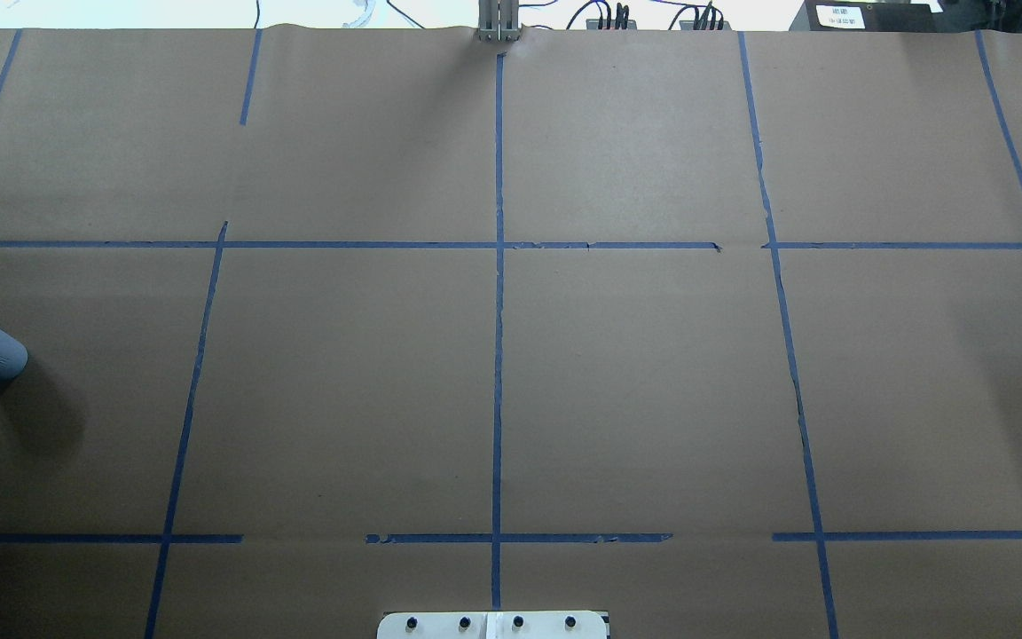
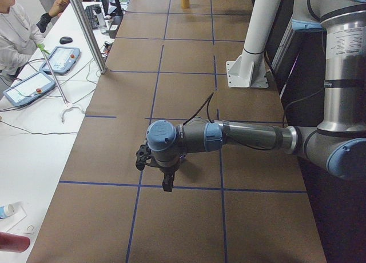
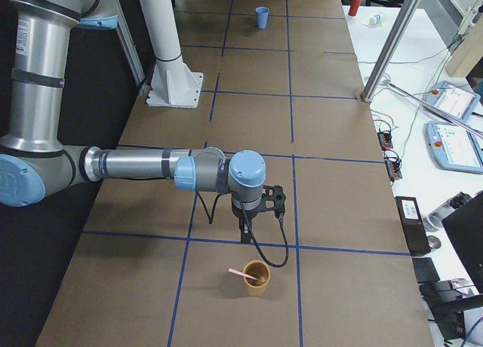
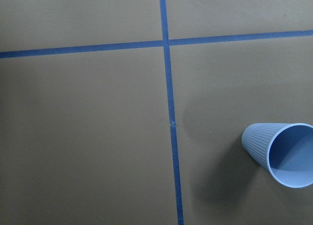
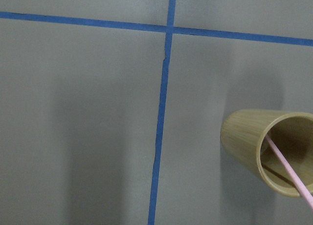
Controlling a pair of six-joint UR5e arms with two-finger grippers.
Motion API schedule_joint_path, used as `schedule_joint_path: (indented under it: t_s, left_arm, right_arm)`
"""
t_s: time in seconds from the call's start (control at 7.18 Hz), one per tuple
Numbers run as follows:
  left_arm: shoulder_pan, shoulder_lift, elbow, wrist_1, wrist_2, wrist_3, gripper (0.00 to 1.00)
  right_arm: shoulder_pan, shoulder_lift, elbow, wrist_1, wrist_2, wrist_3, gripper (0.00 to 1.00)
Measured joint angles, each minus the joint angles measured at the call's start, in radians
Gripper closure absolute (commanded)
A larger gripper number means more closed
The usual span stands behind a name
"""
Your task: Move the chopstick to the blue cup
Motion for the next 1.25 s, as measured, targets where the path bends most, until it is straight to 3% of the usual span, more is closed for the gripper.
schedule_joint_path:
  t_s: [0.84, 1.25]
  left_arm:
    - [0.020, 0.031, 0.006, -0.053, -0.005, -0.002, 0.00]
    - [0.022, 0.048, 0.067, -0.179, -0.008, 0.001, 0.00]
  right_arm:
    - [0.000, 0.000, -0.007, 0.007, 0.013, 0.000, 0.01]
    - [0.000, -0.001, -0.001, 0.009, 0.051, -0.005, 0.00]
